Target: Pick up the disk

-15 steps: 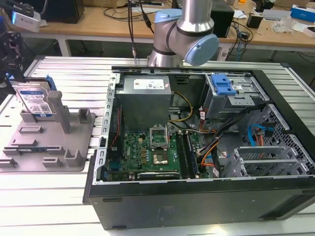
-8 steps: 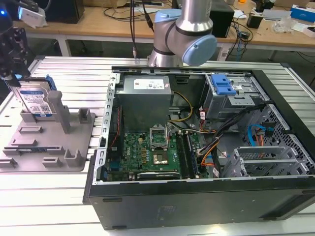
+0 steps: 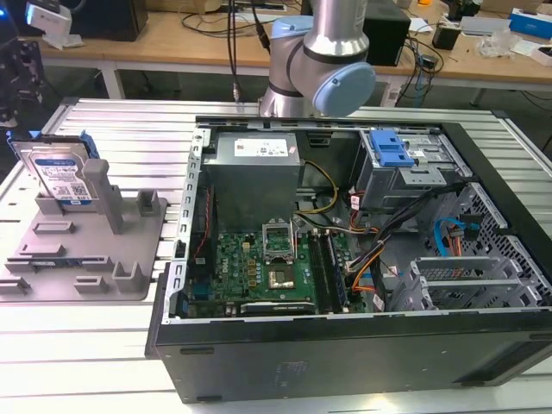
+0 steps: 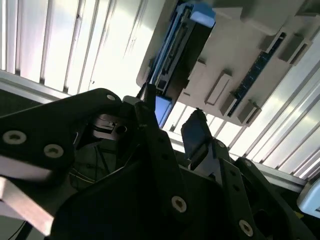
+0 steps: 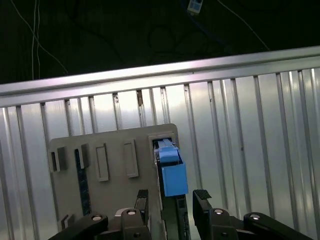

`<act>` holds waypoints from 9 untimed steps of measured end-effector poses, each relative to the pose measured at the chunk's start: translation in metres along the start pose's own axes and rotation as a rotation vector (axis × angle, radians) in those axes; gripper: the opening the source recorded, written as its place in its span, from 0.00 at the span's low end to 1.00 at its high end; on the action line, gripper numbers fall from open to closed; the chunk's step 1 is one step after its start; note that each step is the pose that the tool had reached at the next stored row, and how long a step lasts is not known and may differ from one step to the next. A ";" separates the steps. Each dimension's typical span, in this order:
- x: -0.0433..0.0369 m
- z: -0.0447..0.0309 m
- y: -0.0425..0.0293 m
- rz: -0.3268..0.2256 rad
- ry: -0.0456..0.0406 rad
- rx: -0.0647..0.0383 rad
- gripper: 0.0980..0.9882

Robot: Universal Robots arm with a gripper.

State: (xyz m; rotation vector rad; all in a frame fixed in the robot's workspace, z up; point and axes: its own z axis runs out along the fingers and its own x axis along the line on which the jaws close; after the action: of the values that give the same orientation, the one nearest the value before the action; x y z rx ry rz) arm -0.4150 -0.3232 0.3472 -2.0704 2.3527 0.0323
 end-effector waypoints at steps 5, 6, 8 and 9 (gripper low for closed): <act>0.0006 0.0024 0.0039 -0.025 0.0003 -0.001 0.43; 0.0006 0.0027 0.0039 -0.033 0.0004 -0.001 0.43; 0.0006 0.0031 0.0040 -0.042 0.0006 -0.001 0.43; 0.0005 0.0032 0.0040 -0.043 0.0005 -0.001 0.43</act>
State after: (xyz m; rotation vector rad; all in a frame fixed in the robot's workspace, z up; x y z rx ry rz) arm -0.4190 -0.3231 0.3440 -2.1211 2.3078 0.0326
